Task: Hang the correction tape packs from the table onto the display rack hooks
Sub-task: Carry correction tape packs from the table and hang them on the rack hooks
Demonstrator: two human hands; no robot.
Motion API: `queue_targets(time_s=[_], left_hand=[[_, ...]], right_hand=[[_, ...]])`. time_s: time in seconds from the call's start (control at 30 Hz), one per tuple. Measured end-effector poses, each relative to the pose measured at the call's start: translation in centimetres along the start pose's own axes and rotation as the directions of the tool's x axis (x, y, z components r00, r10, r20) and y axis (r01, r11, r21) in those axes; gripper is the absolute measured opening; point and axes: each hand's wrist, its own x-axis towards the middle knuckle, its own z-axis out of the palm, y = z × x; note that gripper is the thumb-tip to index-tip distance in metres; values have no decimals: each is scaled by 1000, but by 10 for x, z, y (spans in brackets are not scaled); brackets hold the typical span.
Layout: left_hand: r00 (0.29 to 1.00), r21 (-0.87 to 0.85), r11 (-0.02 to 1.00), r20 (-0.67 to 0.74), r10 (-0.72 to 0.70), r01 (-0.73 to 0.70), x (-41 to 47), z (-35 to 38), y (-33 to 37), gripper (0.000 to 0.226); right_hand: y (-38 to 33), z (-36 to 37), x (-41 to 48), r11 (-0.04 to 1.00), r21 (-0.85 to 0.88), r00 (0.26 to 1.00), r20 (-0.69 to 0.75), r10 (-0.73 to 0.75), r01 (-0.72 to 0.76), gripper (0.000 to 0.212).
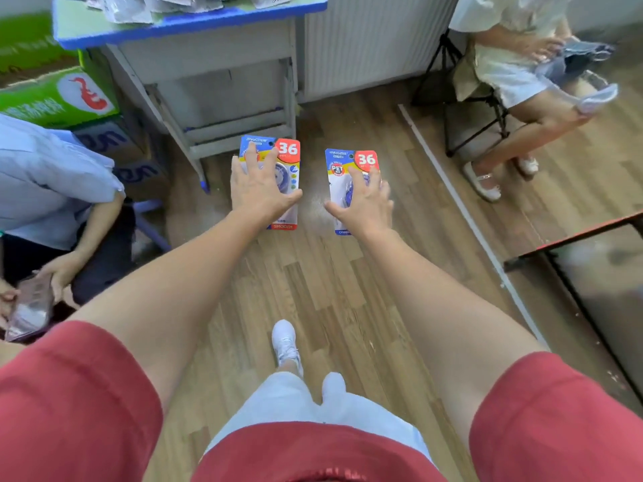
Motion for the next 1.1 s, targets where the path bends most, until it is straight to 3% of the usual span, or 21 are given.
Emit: queue_targets(time_s=[0.2,0.43,0.6,0.8,0.97,1.1], left_hand=[[985,19,987,73,158,-160,-68,38,46,82],[905,66,909,148,398,-411,-122,67,100,84],[794,71,806,244,558,-588,-175,92,121,87],[617,13,648,322,718,-761,-251,121,174,89],[465,-54,505,317,827,-861,-315,143,237,89],[386,-87,424,282,878,-901,-358,159,290,88]], right_hand=[[69,-7,-77,991,26,991,-4,132,-131,82],[129,-6,-166,919,121,920,-66,385,-376,84],[156,10,-241,826,219,828,-114,550,-519,83],[209,8,-335,676,279,663,-155,733,-682,81],[264,-16,-393,566,344,521,-220,825,-749,81],[312,-35,-427,500,399,427,-262,866,-769,81]])
